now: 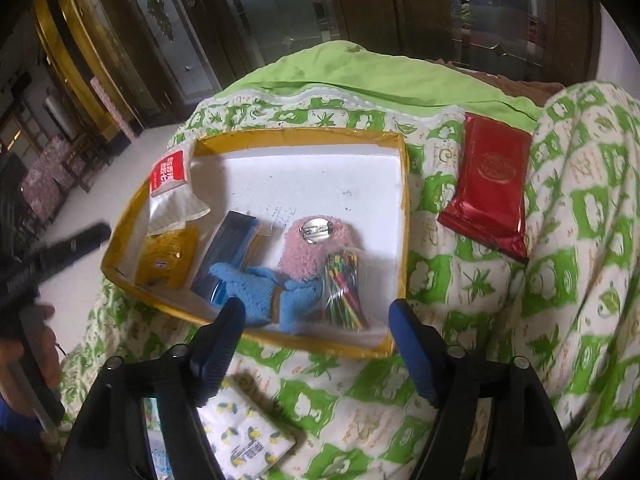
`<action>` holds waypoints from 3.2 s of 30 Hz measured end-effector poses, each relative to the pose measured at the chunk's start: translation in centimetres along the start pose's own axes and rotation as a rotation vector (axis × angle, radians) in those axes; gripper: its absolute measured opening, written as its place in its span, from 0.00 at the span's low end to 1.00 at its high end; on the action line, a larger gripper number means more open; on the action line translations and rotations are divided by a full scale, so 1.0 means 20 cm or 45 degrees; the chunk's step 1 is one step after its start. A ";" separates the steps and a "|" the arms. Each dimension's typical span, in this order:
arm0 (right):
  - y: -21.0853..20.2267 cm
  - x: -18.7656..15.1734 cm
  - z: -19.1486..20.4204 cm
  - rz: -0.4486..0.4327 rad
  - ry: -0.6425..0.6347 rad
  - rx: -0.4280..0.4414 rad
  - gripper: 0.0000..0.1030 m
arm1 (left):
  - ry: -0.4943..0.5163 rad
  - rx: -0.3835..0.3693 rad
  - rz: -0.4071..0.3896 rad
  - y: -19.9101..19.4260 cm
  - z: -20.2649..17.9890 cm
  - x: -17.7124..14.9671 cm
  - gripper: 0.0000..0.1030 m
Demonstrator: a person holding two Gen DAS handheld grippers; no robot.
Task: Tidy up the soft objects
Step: 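Open right tool to release sticks bag while left tool releases white packet, then move both open tools back toward the remaining packets beside the tray, then position left tool at blue desiccant packet while right tool approaches lemon-print pack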
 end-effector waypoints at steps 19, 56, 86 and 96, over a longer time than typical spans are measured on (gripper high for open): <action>-0.10 -0.22 0.03 0.019 0.055 0.083 0.78 | 0.019 -0.067 0.043 -0.20 -0.12 -0.42 0.79; -0.11 -0.39 0.12 0.063 -0.026 0.092 0.78 | 0.128 -0.077 0.168 -0.22 -0.24 -0.79 0.79; 0.13 -0.44 0.32 0.243 -0.252 0.127 0.67 | 0.235 -0.177 0.279 -0.08 -0.41 -0.89 0.33; 0.02 -0.42 0.31 0.132 -0.234 0.140 0.66 | 0.158 -0.228 0.202 -0.21 -0.35 -0.84 0.30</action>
Point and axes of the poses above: each gripper's, at about its wrist camera, not at the fingertips, and y roughly the way its jaws point, z to its left, x to its top, the point moved 6 cm from there along y, roughly the way its jaws point, and after that the axes turned 3 degrees about -y, right-handed, at the moved point
